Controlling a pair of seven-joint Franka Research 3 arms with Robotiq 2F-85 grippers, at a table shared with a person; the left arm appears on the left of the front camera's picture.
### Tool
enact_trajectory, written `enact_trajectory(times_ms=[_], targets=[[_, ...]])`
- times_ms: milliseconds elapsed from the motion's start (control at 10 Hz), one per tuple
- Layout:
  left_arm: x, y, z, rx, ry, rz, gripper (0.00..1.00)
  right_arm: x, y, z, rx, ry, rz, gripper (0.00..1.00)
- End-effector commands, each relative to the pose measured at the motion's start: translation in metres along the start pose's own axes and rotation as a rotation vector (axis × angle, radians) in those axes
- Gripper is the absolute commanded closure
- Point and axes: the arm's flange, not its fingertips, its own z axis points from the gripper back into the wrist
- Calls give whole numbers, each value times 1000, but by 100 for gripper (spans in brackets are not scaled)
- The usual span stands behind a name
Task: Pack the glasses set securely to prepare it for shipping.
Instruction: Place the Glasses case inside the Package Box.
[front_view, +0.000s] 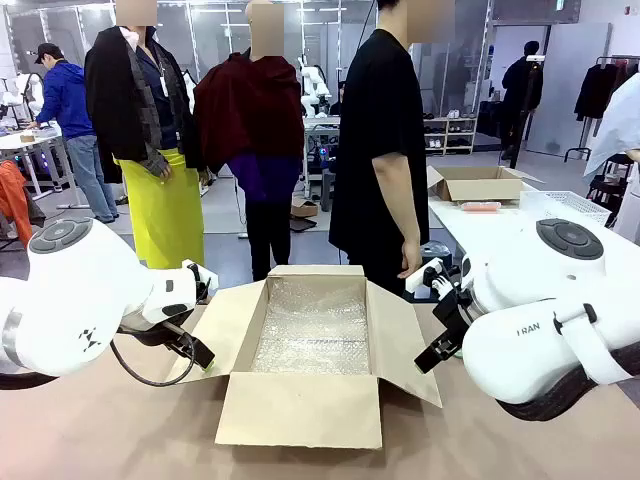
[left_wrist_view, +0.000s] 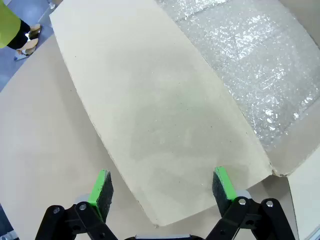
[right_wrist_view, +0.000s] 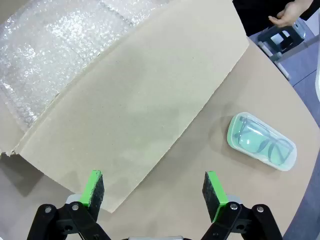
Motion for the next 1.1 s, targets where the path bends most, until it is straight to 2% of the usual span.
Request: enact_trajectory(times_ms=[0, 800, 1000], targets=[[0, 0, 0, 0, 0, 0, 0, 0, 0, 0, 0, 0, 0, 0], [0, 0, 0, 0, 0, -1, 0, 0, -1, 0, -1, 0, 1, 0], [15, 14, 40, -141, -13, 5, 0, 22, -28, 35, 89, -28, -63, 0]])
